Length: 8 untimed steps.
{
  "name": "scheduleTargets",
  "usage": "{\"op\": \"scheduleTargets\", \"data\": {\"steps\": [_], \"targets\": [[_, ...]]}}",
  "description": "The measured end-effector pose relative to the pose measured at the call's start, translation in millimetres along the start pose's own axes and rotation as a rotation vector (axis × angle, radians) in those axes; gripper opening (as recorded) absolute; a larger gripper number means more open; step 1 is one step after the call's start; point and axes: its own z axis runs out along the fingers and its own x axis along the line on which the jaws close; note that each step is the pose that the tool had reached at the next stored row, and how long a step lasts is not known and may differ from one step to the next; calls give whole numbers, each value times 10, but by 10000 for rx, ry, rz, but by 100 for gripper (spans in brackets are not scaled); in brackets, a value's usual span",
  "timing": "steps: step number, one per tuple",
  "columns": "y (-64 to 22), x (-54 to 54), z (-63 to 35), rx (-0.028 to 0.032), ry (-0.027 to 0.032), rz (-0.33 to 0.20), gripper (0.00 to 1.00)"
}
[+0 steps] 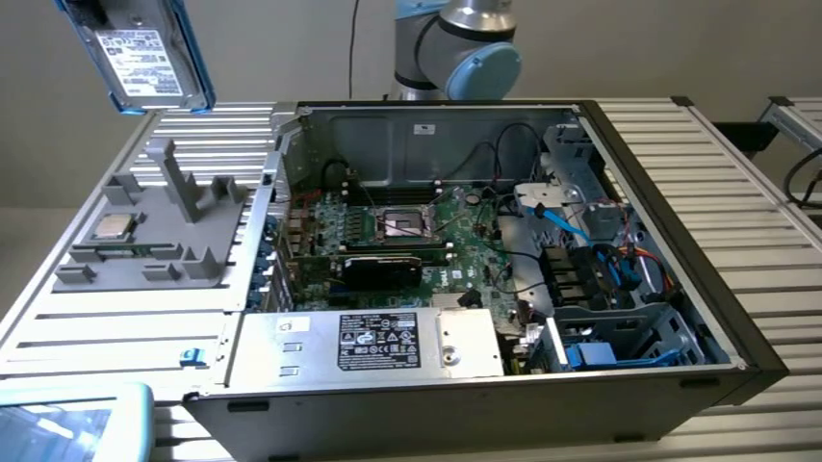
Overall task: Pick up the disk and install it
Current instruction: 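Pick up the disk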
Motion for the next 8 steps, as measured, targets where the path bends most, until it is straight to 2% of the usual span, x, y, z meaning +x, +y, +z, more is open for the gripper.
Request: {"op": "scheduleTargets", "data": {"steps": [8], "targets": [[-290, 168, -5, -23, 1, 0, 37]]}}
